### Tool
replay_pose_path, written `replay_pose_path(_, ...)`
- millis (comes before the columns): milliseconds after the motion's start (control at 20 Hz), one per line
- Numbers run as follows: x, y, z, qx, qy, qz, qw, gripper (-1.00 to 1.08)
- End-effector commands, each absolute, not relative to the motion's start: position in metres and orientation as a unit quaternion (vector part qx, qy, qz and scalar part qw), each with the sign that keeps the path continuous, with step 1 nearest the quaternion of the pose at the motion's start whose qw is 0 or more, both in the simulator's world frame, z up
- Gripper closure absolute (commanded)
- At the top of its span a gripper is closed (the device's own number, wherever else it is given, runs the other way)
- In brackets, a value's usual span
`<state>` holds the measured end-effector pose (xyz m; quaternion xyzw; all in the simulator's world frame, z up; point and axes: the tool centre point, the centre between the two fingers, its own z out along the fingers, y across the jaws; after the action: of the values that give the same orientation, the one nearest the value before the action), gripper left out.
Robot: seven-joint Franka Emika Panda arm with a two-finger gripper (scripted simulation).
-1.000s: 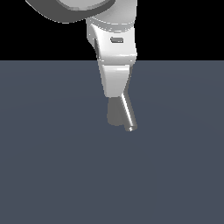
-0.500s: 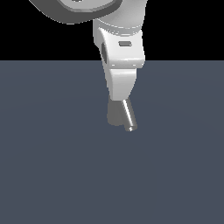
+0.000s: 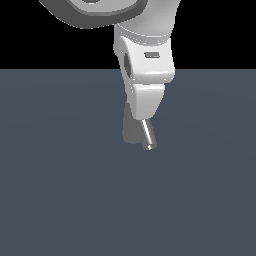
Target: Turn on the faucet by rotating a designated handle.
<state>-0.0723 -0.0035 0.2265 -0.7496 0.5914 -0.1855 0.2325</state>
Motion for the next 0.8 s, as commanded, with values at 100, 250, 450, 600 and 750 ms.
replay_pose_path(100, -0.071, -0.013, 0.226, -0.749, 0.592, -0.185, 0.232, 1.08)
replay_pose_path(250, -0.07, -0.028, 0.224, -0.748, 0.593, -0.185, 0.231, 1.08)
replay_pose_path(450, -0.068, -0.048, 0.222, -0.748, 0.595, -0.185, 0.23, 1.08)
replay_pose_path(600, -0.067, -0.063, 0.22, -0.747, 0.596, -0.185, 0.229, 1.08)
replay_pose_path(750, -0.066, -0.079, 0.219, -0.746, 0.598, -0.184, 0.228, 1.08)
